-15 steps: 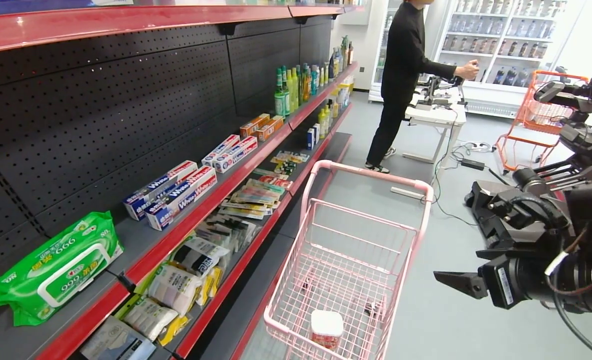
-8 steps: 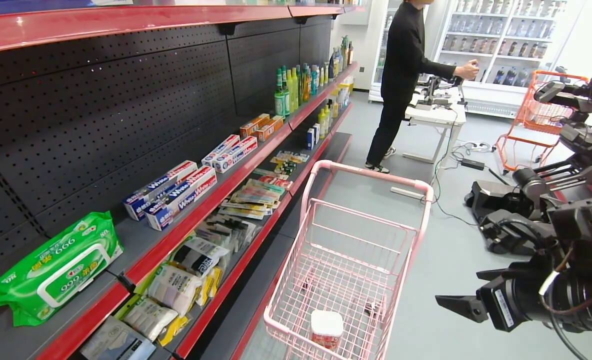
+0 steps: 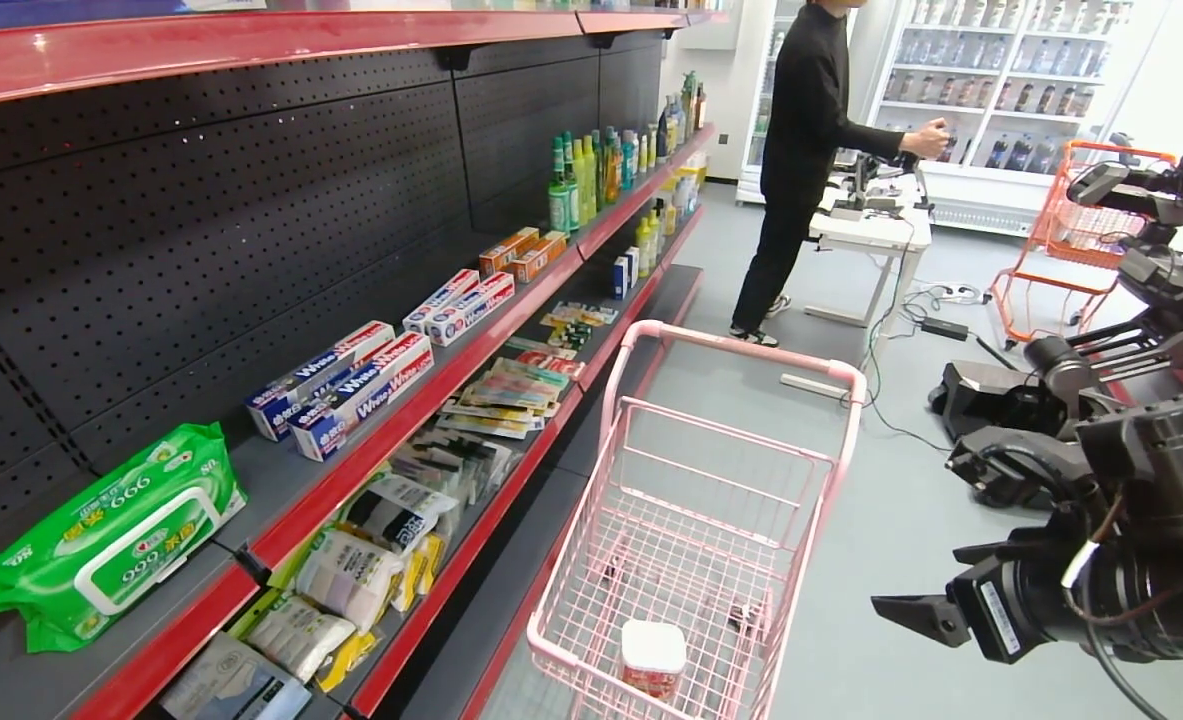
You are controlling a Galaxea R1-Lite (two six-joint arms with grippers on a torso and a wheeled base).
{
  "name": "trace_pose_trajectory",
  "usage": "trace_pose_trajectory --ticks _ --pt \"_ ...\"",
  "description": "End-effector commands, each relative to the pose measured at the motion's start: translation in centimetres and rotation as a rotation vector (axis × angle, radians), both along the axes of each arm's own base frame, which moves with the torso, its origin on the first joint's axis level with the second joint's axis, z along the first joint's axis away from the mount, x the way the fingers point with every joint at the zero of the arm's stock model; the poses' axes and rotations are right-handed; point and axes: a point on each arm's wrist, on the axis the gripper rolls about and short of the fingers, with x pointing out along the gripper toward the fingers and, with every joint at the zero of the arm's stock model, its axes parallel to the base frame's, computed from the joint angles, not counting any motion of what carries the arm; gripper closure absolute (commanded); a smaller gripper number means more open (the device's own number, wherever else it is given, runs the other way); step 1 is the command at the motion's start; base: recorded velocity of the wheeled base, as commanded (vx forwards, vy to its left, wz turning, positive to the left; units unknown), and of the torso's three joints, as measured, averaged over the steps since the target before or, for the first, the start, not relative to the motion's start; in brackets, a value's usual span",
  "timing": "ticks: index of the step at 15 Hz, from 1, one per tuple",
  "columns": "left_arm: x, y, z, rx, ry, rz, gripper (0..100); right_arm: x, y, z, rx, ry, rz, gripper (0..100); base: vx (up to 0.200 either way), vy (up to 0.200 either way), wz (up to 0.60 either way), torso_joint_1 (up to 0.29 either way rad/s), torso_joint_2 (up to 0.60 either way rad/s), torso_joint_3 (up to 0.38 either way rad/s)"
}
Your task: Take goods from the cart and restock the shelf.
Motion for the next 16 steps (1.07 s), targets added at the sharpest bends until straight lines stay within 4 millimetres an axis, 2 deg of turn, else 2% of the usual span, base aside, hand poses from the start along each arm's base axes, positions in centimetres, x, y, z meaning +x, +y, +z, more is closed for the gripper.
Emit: trace_pose_trajectory --ticks 1,3,5,9,11,12,13,16 --pt "0.0 0.0 0.0 0.000 0.001 0.002 0 1.0 0.4 -0.6 -0.011 0.029 0.004 0 0.000 0.000 0.00 0.000 0.00 0.000" --pt "0.0 0.0 0.0 0.000 0.001 0.002 0 1.7 0.6 -0.9 -0.029 0.040 0.018 0 0.000 0.000 0.00 0.000 0.00 0.000" --pt "0.0 0.0 0.0 0.000 0.001 0.000 0 3.2 1.1 -2.7 -0.084 0.101 0.069 0 0.000 0.000 0.00 0.000 0.00 0.000" --pt "0.0 0.0 0.0 0.000 0.001 0.000 0 4.6 1.9 -5.1 -0.183 0.151 0.211 0 0.000 0.000 0.00 -0.064 0.15 0.074" --pt "0.0 0.0 0.0 0.000 0.001 0.000 0 5.9 2.3 -5.6 -0.197 0.150 0.237 0 0.000 0.000 0.00 -0.078 0.16 0.085" --pt "0.0 0.0 0.0 0.000 0.001 0.000 0 5.9 2.3 -5.6 -0.197 0.150 0.237 0 0.000 0.000 0.00 -0.090 0.18 0.095" --pt "0.0 0.0 0.0 0.000 0.001 0.000 0 7.6 3.3 -5.8 -0.195 0.137 0.252 0 0.000 0.000 0.00 -0.080 0.15 0.090" --pt "0.0 0.0 0.0 0.002 0.001 0.000 0 10.2 4.3 -5.8 -0.186 0.103 0.257 0 0.000 0.000 0.00 -0.076 0.18 0.097"
